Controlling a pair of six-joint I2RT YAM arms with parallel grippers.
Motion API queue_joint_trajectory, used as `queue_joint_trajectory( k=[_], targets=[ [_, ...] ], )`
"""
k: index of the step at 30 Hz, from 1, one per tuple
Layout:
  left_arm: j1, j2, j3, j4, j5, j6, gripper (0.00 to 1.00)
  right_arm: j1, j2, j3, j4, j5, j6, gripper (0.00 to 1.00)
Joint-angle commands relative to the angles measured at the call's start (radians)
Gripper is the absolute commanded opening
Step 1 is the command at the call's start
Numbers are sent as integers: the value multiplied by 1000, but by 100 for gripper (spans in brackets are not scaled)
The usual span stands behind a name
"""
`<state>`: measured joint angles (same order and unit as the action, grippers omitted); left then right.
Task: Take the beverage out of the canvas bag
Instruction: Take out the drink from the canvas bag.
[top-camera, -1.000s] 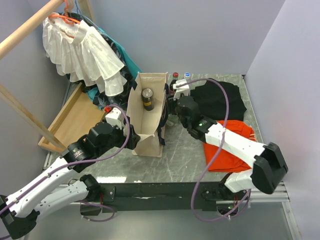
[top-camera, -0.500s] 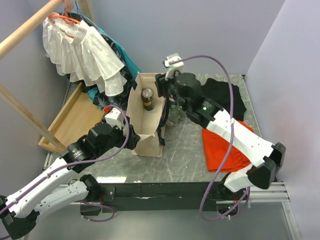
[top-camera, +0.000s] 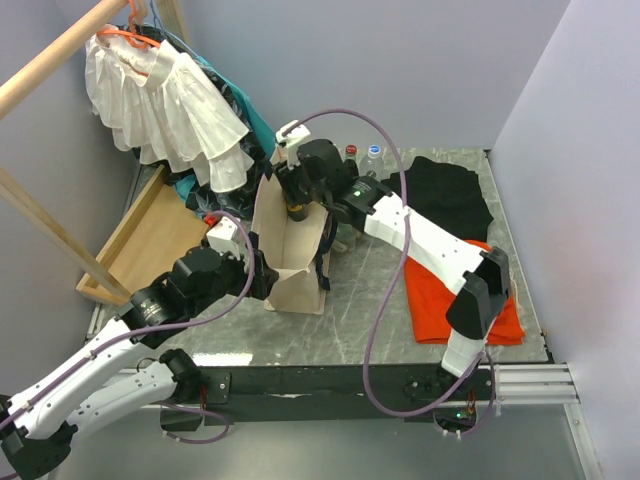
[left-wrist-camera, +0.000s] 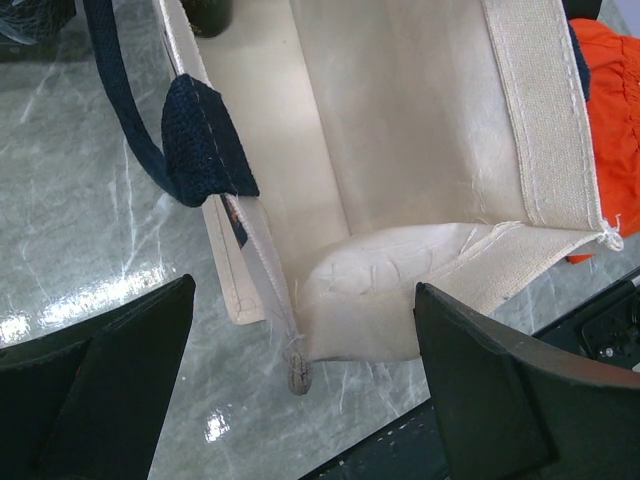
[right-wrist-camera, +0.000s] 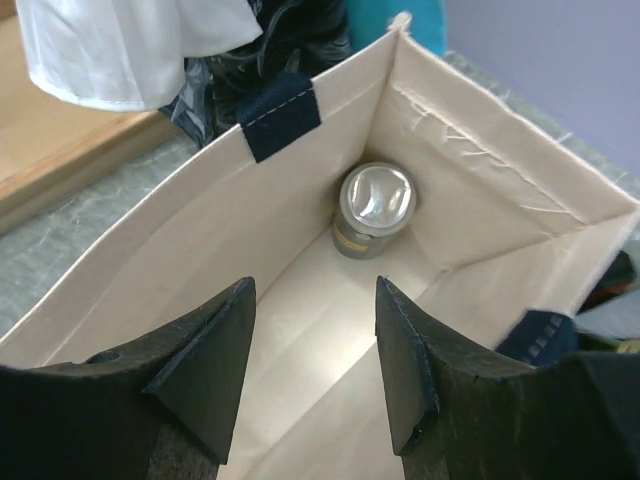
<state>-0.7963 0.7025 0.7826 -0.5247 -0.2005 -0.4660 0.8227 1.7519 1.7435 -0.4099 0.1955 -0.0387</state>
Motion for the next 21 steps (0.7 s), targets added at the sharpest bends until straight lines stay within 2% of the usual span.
queue_joint_trajectory(
  k=[1,4,6,13,17,19,21],
  targets=[
    [-7,3,14,-17,-5,-3,96,7,50,63,3,-14,-1,58],
    [-7,3,14,-20,-8,-6,96,6,90,74,19,-14,10,58],
    [-9,-1,14,-20,-11,-8,96,9,113,91,14,-5,14,63],
    [-9,0,12,-20,-13,-10,96,-11,242,237,-59,-8,37,67],
    [-11,-1,14,-23,-16,-10,96,-39,271,264,-76,-24,85,78],
    [-11,-5,12,-20,-16,-10,96,-54,270,257,-72,-27,94,80],
    [-11,-3,12,-18,-16,-10,96,-68,271,255,-73,-48,108,95]
  ],
)
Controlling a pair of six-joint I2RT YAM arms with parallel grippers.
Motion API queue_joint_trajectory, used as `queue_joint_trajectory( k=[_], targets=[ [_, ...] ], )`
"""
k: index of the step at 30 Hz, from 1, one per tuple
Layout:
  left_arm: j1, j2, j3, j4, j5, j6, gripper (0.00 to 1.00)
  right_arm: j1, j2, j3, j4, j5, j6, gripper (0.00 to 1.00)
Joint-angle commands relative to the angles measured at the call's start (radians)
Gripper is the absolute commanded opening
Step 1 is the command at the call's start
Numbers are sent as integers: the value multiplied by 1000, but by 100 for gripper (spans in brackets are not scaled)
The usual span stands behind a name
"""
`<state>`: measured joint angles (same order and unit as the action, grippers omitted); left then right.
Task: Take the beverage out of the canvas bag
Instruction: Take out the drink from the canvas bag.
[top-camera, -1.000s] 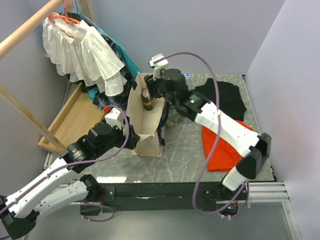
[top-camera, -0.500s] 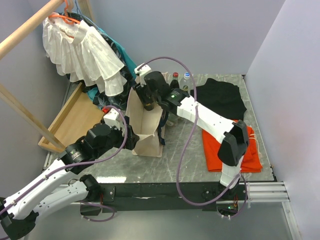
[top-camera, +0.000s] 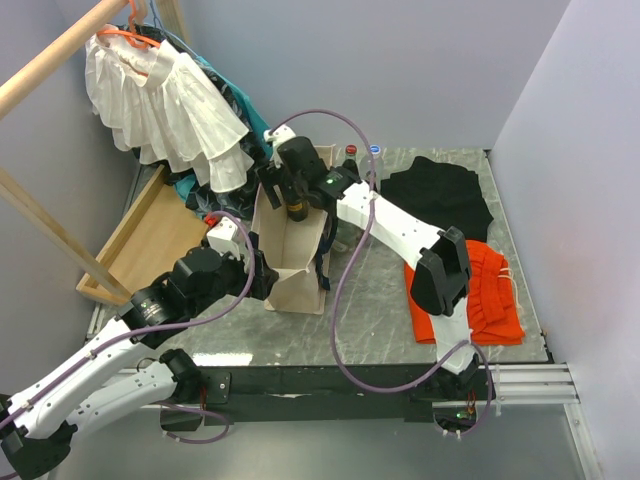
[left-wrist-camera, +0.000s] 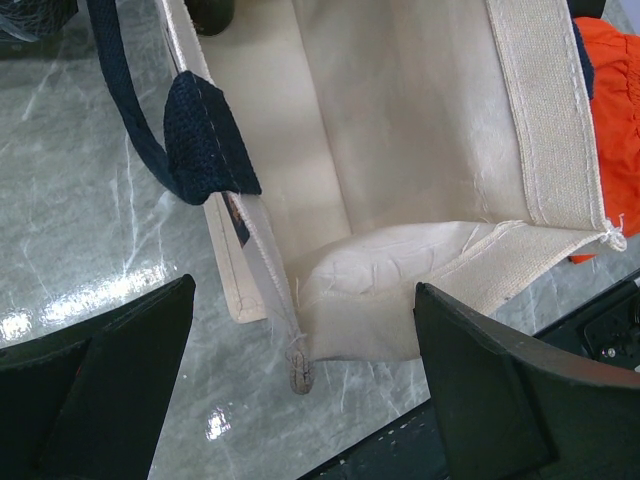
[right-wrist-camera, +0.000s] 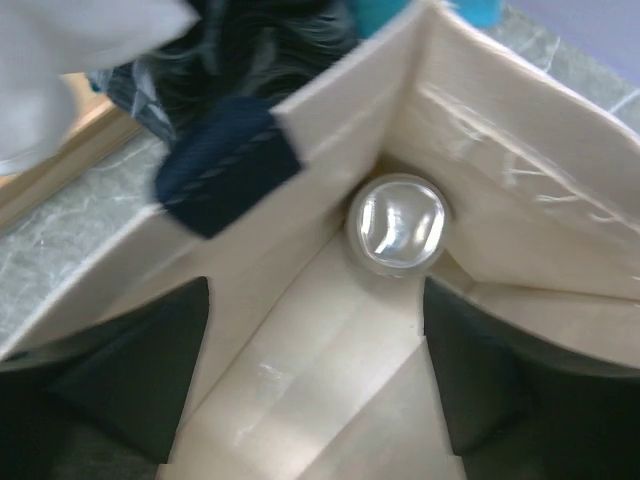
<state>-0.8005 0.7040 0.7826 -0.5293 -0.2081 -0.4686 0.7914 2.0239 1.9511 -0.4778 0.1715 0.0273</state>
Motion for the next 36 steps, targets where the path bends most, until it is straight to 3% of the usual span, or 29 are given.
queue_joint_trajectory(
  k=[1,15,36],
  targets=[
    [-6,-3,12,-17,-8,-7,96,-50,-1,45,-5,-49,55,100],
    [-5,12,12,-17,-10,-7,96,-101,102,155,-79,-104,118,100],
    [-6,25,14,-20,-17,-8,96,-112,203,246,-141,-27,112,96]
  ],
)
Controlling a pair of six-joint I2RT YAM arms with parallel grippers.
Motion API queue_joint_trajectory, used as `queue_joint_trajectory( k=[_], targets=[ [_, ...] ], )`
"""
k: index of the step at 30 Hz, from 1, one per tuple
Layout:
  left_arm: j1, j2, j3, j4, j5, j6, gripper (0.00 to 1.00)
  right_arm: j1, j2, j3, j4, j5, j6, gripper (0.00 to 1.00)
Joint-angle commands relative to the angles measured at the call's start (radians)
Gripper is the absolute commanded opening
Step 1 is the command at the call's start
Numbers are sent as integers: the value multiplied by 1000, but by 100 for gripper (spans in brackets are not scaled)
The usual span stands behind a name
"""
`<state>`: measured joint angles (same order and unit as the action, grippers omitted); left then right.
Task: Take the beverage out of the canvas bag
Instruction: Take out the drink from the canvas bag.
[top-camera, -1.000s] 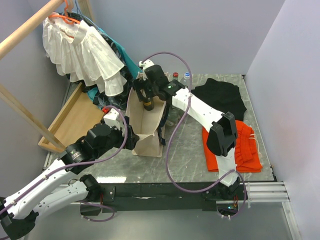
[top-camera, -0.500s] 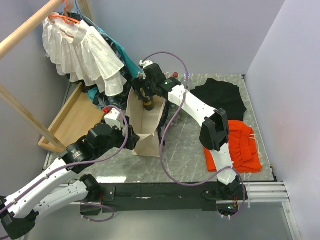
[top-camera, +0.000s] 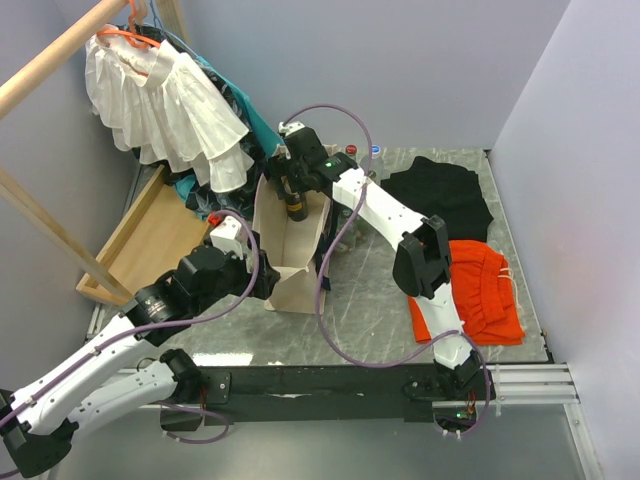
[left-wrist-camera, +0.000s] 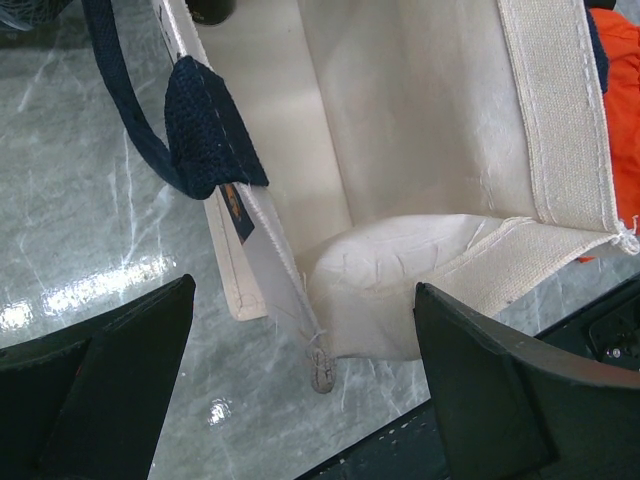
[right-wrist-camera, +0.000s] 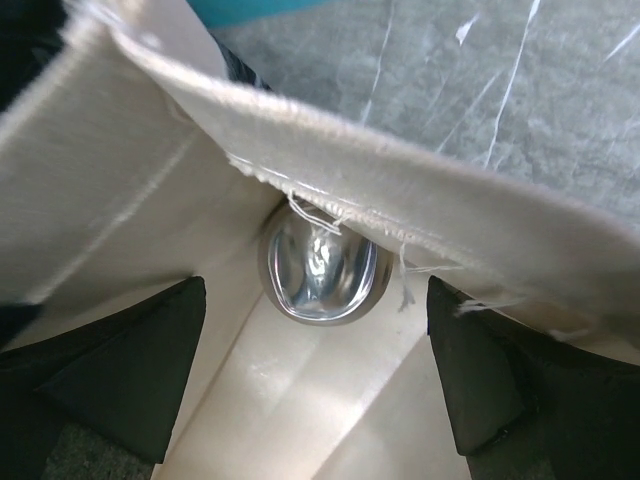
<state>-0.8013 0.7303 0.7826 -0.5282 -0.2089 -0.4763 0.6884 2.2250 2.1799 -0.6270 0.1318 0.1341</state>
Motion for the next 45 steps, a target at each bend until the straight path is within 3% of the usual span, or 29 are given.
queue_joint_trajectory(
  k=[1,45],
  targets=[
    [-6,-2,12,-21,-17,1,96,-12,2,12,13,12,6,96],
    [-6,21,14,-18,-6,4,96,-18,97,-20,125,12,4,90]
  ],
)
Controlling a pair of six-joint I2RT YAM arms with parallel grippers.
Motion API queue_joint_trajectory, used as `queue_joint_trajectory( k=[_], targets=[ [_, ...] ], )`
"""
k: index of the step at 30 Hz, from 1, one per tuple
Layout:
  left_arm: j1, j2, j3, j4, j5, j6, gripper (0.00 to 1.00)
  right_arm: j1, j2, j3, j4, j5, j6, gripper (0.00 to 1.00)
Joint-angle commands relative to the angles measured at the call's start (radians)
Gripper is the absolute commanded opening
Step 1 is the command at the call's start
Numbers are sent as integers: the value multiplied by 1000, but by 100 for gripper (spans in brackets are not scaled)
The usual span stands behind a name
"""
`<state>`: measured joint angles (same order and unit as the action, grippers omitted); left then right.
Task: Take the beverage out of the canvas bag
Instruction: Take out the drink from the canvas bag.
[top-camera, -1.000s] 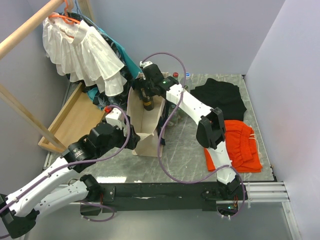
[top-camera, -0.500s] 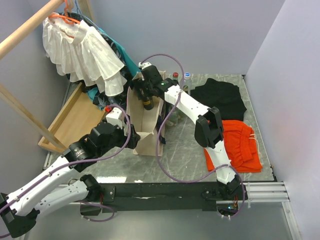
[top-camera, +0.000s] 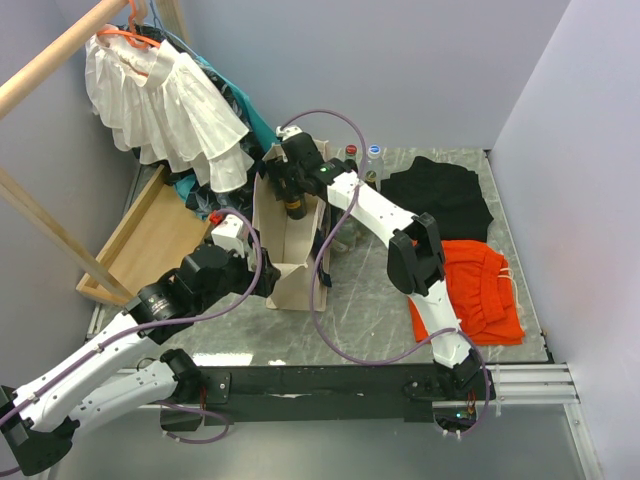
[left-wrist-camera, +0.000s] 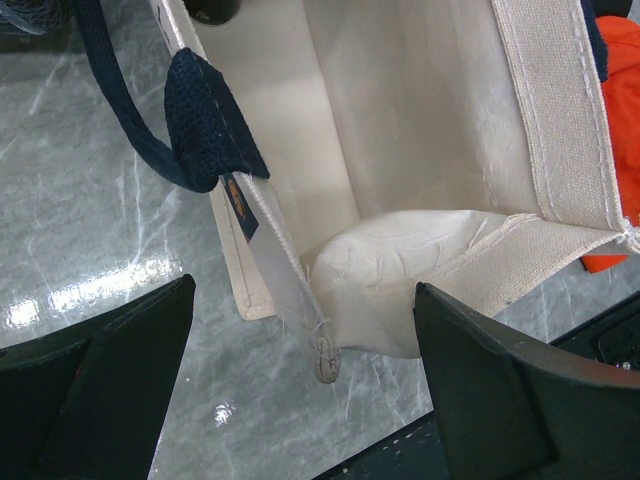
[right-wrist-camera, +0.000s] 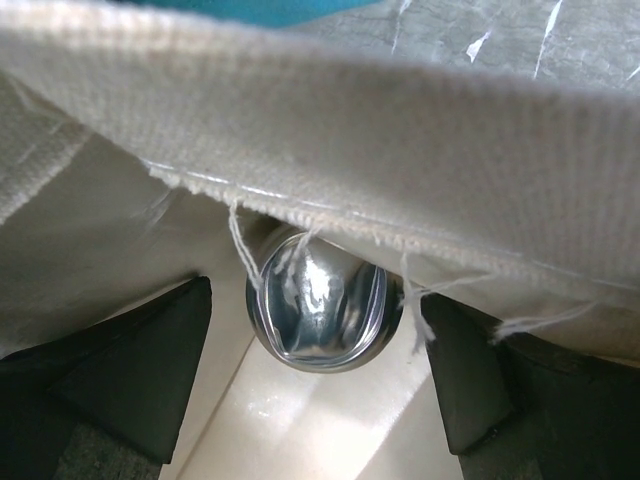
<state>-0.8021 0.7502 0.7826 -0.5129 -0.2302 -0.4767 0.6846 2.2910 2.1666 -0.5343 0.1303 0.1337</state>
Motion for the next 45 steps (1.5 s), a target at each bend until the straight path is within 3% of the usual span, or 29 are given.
queue_joint_trajectory(
  k=[1,27,30,36,44,45],
  targets=[
    [-6,3,12,-33,17,4,96,-13,33,-4,31,15,4,90],
    [-6,8,14,-35,14,4,96,-13,64,-25,71,-3,15,84],
    [-6,9,12,-33,14,4,96,-13,68,-16,71,-3,12,79],
    [-6,14,14,-35,15,6,96,-13,70,-10,73,-1,15,55],
    [-6,11,14,-35,14,4,96,-13,39,-66,105,-9,4,36],
    [-6,11,14,-35,14,4,96,-13,29,-74,120,-9,4,30]
  ],
)
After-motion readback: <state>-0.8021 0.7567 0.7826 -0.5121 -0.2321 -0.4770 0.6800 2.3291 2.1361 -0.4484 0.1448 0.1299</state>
